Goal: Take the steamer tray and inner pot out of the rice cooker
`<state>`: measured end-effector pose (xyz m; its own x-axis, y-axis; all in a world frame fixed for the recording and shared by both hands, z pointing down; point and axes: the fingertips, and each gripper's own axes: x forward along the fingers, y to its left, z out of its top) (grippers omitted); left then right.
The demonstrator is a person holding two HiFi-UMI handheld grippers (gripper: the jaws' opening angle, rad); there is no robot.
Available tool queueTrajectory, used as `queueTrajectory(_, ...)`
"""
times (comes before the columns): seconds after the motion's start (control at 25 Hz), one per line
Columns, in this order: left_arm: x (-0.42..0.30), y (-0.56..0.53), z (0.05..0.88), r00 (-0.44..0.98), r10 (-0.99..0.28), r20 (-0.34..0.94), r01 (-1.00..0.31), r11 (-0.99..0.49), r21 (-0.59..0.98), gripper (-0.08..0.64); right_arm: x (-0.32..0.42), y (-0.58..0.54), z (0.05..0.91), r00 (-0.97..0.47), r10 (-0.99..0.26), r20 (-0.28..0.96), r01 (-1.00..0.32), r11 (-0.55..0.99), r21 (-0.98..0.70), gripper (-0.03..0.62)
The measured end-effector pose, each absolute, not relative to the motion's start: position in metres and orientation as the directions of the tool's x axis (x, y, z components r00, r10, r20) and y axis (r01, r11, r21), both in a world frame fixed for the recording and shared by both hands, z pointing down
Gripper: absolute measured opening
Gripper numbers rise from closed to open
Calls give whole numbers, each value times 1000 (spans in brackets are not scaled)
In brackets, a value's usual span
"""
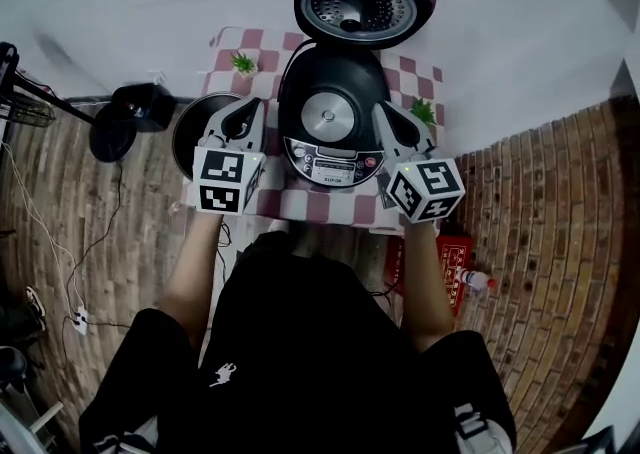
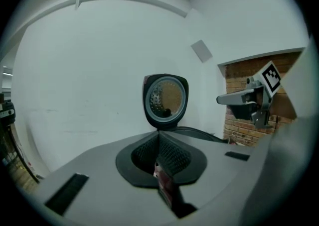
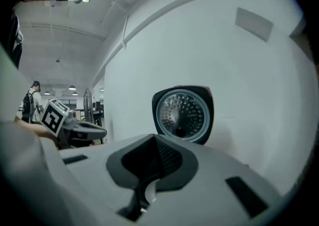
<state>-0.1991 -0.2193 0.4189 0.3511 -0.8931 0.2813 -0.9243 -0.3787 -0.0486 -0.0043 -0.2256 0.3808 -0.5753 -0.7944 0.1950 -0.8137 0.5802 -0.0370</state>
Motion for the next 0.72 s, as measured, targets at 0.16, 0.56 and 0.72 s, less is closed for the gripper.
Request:
queueTrajectory(0.16, -170, -200, 414, 345, -901, 263, -928, -370, -51, 3, 32, -199, 379, -552, -817, 166, -833, 549, -69, 2)
queueTrajectory(0.56, -114, -124, 407, 288, -923, 257, -946, -316, -75, 2, 106, -124, 380, -532, -836, 136, -847, 522, -99, 2)
queueTrajectory(0.72, -101, -94, 400, 250, -937, 244, -955, -280, -95, 3, 121, -98, 374, -543, -832, 114, -840, 536, -90, 2)
